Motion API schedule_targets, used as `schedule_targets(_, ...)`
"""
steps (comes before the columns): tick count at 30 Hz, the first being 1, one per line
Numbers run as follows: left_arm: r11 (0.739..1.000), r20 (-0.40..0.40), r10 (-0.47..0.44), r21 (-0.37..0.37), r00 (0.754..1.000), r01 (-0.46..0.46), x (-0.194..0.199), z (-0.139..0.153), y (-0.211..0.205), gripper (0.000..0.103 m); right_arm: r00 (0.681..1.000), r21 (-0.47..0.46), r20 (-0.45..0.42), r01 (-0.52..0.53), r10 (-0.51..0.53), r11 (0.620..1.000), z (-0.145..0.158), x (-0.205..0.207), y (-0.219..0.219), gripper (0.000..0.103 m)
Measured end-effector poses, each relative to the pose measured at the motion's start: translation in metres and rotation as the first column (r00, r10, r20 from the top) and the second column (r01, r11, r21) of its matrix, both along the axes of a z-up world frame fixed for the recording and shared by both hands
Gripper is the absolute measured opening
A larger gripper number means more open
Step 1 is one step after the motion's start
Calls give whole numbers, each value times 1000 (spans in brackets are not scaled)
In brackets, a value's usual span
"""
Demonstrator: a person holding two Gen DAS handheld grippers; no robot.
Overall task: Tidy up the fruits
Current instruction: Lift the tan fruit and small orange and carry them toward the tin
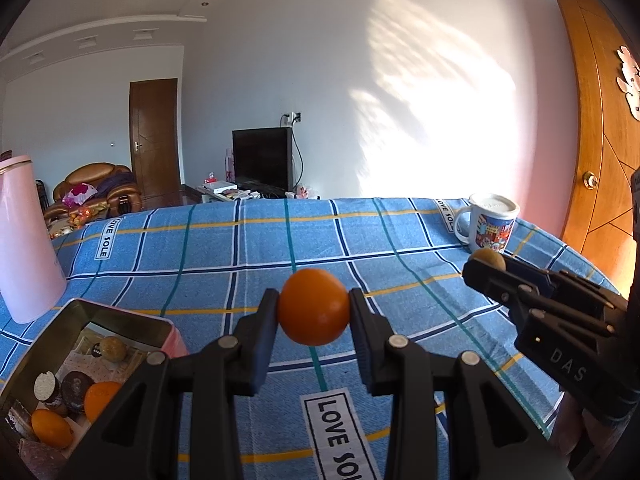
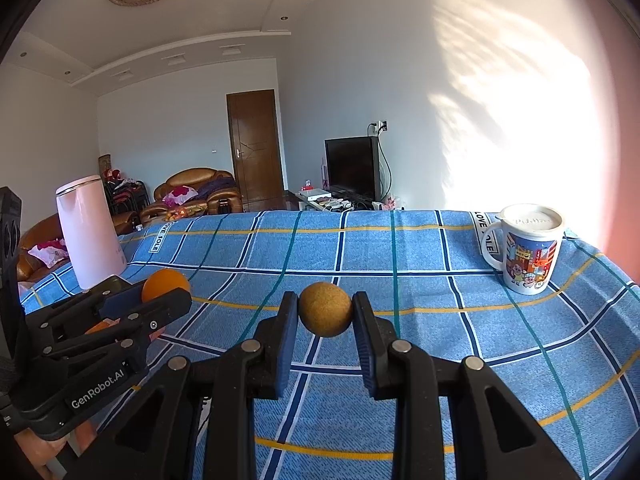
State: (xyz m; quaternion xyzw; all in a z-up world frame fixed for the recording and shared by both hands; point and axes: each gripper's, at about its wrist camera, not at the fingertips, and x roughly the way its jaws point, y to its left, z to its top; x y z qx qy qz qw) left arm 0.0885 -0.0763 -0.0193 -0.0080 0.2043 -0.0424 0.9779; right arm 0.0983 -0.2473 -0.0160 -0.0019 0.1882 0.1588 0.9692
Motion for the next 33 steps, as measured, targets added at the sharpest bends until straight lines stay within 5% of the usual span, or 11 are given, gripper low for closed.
schedule_targets(19,1000,7,-10,18,1000,10,-21,1,3,37,996,-44,82,-22,26,999,3,-29,11,29)
schedule_targets(33,998,-41,57,1,998,-57,-43,4,54,37,986,-29,-19,-164,164,986,4,-34,55,29)
